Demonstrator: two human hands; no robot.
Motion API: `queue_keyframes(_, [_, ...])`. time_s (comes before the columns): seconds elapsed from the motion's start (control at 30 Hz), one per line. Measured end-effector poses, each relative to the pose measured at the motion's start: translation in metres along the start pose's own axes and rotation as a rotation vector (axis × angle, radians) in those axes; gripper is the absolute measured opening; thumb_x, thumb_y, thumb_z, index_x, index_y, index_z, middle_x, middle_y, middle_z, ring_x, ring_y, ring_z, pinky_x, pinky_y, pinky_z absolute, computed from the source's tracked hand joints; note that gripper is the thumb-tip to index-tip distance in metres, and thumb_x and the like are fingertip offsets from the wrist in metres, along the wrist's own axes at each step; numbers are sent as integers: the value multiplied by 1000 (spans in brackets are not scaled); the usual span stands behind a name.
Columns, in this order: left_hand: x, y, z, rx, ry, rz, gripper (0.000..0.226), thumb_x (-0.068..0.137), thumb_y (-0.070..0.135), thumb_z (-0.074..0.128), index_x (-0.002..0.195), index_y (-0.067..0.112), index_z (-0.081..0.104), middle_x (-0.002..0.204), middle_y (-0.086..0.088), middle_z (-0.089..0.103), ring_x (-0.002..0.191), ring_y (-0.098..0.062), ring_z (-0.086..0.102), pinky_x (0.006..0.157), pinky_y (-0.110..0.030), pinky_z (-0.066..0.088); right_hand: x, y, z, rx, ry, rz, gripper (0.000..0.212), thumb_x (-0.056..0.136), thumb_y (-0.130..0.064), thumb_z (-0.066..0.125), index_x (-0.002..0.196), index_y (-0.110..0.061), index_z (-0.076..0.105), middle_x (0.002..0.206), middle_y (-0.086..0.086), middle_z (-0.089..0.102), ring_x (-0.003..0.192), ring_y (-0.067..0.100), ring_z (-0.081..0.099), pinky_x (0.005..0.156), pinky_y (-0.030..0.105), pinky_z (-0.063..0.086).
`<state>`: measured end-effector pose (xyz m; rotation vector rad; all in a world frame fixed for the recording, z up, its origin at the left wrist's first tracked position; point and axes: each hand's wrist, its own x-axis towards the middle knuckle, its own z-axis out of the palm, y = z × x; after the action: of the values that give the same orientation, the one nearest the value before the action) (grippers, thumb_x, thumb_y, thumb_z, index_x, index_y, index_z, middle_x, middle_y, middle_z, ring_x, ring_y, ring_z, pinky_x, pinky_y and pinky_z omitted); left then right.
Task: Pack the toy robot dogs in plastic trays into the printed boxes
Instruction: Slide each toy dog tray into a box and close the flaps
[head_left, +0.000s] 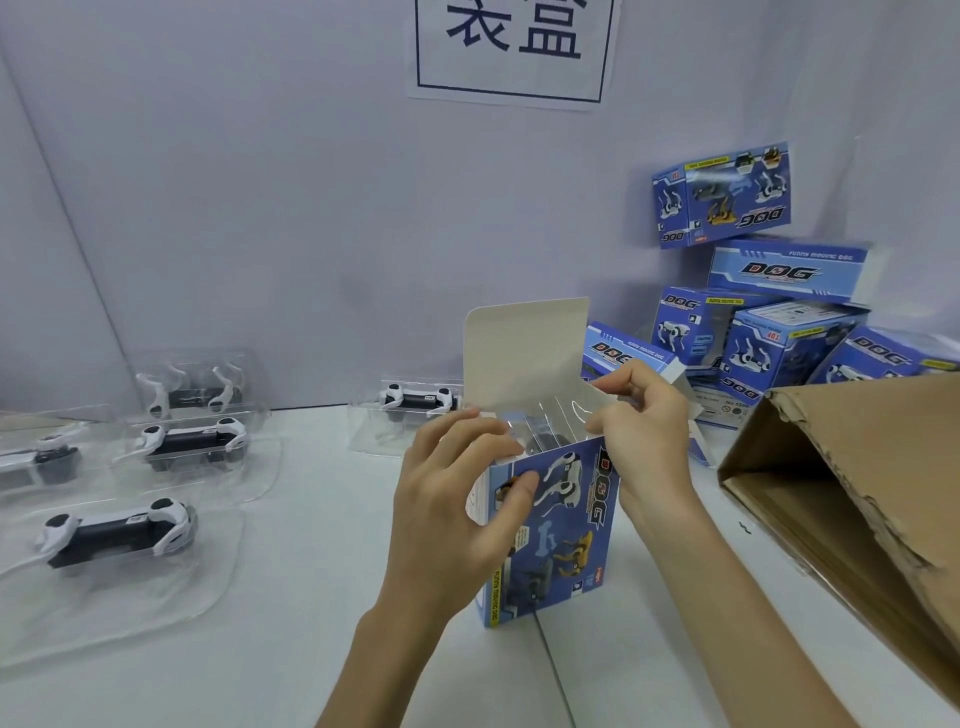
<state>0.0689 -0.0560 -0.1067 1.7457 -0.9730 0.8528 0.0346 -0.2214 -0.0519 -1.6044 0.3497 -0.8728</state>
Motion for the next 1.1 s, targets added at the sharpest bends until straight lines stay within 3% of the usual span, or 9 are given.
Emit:
queue_keyframes(0.1, [1,-2,-2,9,7,-1,25,89,40,62,98,18,71,114,12,68,119,-7,52,96,-29,49,1,-5,-1,-197,-52,-103,39,87,6,53,69,-28,56,80,-13,64,90,23,65,67,45,60])
queue_keyframes(0.2, [2,-3,-3,27,16,6,26,89,40,61,95,17,70,113,12,69,118,-8,52,95,-31,50,2,-7,-11,-326,-194,-163,18,91,-15,67,82,-23,55,92,-4,67,86,23,69,66,44,62])
queue_keyframes(0.33, [5,-2,-3,31,6,3,25,87,39,62,93,16,70,109,11,70,117,-14,55,93,-38,51,2,-11,-26,-304,-338,-112,40,90,-62,57,87,-22,61,92,-7,71,84,13,71,71,35,59])
queue_keyframes(0.47, [4,-2,-2,7,3,-8,27,87,40,63,94,15,70,108,10,70,117,-15,56,93,-39,53,14,0,-24,-166,-351,25,8,100,-19,57,95,-21,62,115,-2,69,84,10,71,68,30,57])
queue_keyframes(0.63, [4,-2,-3,-3,-20,-6,26,86,40,63,94,16,70,110,13,70,120,-12,55,98,-37,47,24,6,-19,506,-559,323,58,92,8,44,140,-24,50,135,-2,64,112,30,67,77,36,56])
queue_keyframes(0.73, [5,-4,-8,48,31,13,22,85,37,61,90,18,71,108,16,70,120,-12,56,101,-37,37,19,7,-14,599,-599,295,54,84,0,49,133,-21,56,125,4,68,97,26,70,78,37,54])
queue_keyframes(0.87, [5,-6,-21,13,80,26,23,83,31,55,86,16,72,109,19,70,117,-16,57,101,-33,34,7,11,-15,778,-570,307,32,85,-20,45,96,-21,75,112,5,72,96,20,69,80,34,56])
queue_keyframes(0.97, [6,-3,-25,-79,58,-8,26,82,26,52,88,11,74,112,18,70,114,-18,59,96,-32,46,-3,12,-16,584,-310,62,43,99,-16,44,69,-33,70,73,-19,69,68,-5,64,65,9,51])
queue_keyframes(1.1, [3,0,-26,-81,80,36,25,81,20,51,87,8,73,112,10,72,114,-21,61,94,-28,49,-10,9,-14,536,-521,-122,22,94,-28,49,84,-12,59,100,-2,76,90,11,70,74,22,56])
